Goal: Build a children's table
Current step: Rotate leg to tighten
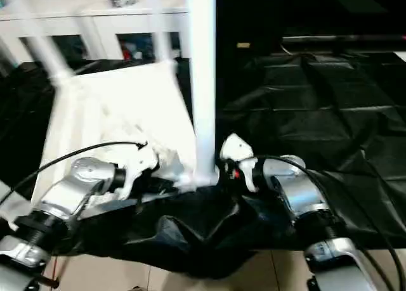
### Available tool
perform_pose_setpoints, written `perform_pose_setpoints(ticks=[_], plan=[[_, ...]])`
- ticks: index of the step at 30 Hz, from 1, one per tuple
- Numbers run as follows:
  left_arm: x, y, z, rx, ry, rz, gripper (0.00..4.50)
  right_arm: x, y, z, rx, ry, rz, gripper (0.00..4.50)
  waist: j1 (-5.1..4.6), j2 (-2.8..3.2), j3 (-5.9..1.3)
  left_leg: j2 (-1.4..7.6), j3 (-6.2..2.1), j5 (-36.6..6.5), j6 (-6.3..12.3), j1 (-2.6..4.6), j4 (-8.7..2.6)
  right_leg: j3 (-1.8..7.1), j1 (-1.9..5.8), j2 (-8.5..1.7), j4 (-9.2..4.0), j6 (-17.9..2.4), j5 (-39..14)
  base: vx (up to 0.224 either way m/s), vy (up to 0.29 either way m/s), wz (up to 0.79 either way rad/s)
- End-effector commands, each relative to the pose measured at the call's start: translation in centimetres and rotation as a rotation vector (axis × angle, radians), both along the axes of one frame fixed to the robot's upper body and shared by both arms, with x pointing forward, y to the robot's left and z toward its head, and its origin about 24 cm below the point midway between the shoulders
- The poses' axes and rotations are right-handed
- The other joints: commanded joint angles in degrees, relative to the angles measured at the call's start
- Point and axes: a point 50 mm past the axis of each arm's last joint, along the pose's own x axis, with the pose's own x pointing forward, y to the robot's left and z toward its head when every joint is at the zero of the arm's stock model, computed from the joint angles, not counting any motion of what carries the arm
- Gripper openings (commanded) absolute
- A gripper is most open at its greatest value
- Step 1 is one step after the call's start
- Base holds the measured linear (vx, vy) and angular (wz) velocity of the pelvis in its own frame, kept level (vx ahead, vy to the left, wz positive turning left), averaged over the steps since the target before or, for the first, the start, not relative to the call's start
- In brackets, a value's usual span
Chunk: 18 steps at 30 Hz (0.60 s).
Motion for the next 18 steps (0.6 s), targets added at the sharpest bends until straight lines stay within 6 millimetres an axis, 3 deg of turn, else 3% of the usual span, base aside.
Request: perform_pose_setpoints(ticks=[1, 4, 12, 18], plan=[[-0.6, -0.5, -0.4, 0.004, 0.022, -0.094, 0.00, -0.4, 0.5, 0.3, 0.006, -0.003, 0.068, 4.37, -0.19, -0.49, -3.52, 1.06, 0.16, -13.85, 4.13, 0.57, -3.43, 1.73, 3.04, -2.11, -3.48, -13.02, -12.19, 0.000, 0.000, 0.00], [-0.7, -0.2, -0.4, 0.003, 0.030, -0.112, 0.00, -0.5, 0.7, 0.4, 0.017, 0.006, 0.081, 4.37, -0.23, -0.79, -3.49, 1.04, 0.14, -14.28, 3.78, 0.47, -3.48, 1.82, 3.07, -2.22, -3.57, -12.54, -13.59, 0.000, 0.000, 0.00], [-0.5, 0.2, -0.4, 0.009, 0.027, -0.117, 0.00, -0.3, 1.7, 0.4, 0.041, 0.028, 0.100, 3.67, -0.26, -0.98, -3.26, 0.91, 0.06, -15.59, 2.93, 0.36, -3.56, 1.88, 2.84, -2.28, -3.83, -10.80, -18.62, 0.000, 0.000, 0.00], [-0.3, 0.4, -0.4, 0.010, 0.021, -0.110, 0.00, -0.2, 2.0, 0.2, 0.053, 0.036, 0.092, 3.20, -0.21, -0.93, -3.31, 0.97, 0.06, -15.01, 2.98, 0.38, -3.58, 1.91, 2.79, -2.26, -3.71, -11.07, -17.35, 0.000, 0.000, 0.00]])
